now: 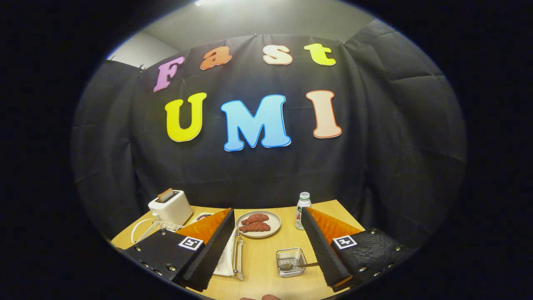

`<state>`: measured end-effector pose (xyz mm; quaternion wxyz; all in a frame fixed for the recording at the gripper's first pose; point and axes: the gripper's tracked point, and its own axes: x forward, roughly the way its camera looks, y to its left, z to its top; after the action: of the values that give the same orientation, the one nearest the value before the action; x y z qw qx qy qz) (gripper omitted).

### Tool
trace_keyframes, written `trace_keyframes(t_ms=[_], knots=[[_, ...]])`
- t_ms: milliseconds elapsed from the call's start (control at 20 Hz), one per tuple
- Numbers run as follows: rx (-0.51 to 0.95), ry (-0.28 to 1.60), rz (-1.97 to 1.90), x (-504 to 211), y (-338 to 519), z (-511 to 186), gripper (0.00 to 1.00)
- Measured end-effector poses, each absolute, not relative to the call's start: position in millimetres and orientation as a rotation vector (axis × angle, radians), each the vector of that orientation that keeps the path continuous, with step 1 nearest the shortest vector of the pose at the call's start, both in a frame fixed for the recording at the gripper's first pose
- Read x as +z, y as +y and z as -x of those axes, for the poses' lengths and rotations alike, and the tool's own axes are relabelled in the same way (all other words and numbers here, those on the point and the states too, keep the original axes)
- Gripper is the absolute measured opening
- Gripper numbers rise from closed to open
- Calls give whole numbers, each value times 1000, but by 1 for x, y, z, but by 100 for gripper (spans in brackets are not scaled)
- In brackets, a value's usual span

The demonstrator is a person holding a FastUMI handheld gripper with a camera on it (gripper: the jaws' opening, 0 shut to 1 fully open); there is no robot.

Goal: Take the plate from the dish rack, then take the spoon from the basket and place it into the plate.

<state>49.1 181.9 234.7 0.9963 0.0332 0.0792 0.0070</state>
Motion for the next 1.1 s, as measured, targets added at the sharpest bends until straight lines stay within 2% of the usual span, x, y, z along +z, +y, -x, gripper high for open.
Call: trace_keyframes(t_ms=[450, 700, 800, 1050, 1100], knots=[[129, 346, -58, 224, 268, -79, 98], [119, 465, -6, 209, 300, -93, 98], [90, 489, 10, 205, 310, -100, 92], [51, 576, 90, 174, 333, -113, 90], [46, 600, 105, 166, 335, -114, 86]])
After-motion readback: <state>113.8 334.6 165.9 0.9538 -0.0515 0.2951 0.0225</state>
